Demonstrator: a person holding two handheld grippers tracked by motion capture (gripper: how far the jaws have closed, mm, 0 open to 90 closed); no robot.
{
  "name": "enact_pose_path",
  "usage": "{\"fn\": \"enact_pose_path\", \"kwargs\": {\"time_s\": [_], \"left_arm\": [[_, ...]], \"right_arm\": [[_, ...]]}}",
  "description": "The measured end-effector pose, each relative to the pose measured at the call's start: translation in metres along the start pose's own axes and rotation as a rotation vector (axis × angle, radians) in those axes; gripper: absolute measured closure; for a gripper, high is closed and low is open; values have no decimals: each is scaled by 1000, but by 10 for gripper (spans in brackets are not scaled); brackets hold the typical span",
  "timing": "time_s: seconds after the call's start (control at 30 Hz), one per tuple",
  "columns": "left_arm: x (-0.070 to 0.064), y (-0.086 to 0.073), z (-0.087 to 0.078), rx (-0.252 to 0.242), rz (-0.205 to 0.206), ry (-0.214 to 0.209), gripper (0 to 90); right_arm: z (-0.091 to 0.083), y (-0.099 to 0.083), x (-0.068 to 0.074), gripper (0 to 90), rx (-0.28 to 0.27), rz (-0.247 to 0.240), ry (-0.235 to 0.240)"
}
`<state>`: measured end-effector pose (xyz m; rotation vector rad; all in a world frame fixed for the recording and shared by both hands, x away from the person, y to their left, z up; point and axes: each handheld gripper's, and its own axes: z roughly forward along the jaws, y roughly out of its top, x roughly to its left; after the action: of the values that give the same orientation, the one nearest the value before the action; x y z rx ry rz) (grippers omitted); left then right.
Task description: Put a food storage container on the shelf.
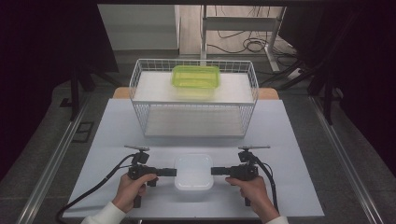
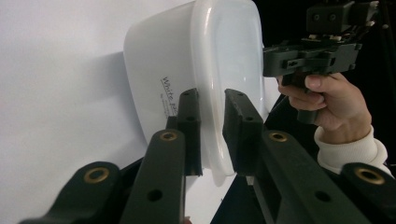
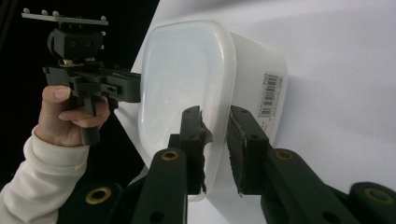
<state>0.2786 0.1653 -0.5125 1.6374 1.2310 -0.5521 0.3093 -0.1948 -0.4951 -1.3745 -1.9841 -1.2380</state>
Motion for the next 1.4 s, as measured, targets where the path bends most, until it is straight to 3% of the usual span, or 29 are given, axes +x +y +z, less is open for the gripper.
{"fn": "enact_pose_path", "kwargs": {"time_s": [0.43,0.97,1.4], "left_arm": [[-6,0,-4,-21,41,16,814],[-24,4,-11,-63,138,34,813],[-33,7,-16,-86,183,40,813]], "right_arm": [[-2,0,5,795,-24,-48,-8],[-15,4,21,800,-68,-144,-1],[-22,7,32,801,-98,-196,-4]]}}
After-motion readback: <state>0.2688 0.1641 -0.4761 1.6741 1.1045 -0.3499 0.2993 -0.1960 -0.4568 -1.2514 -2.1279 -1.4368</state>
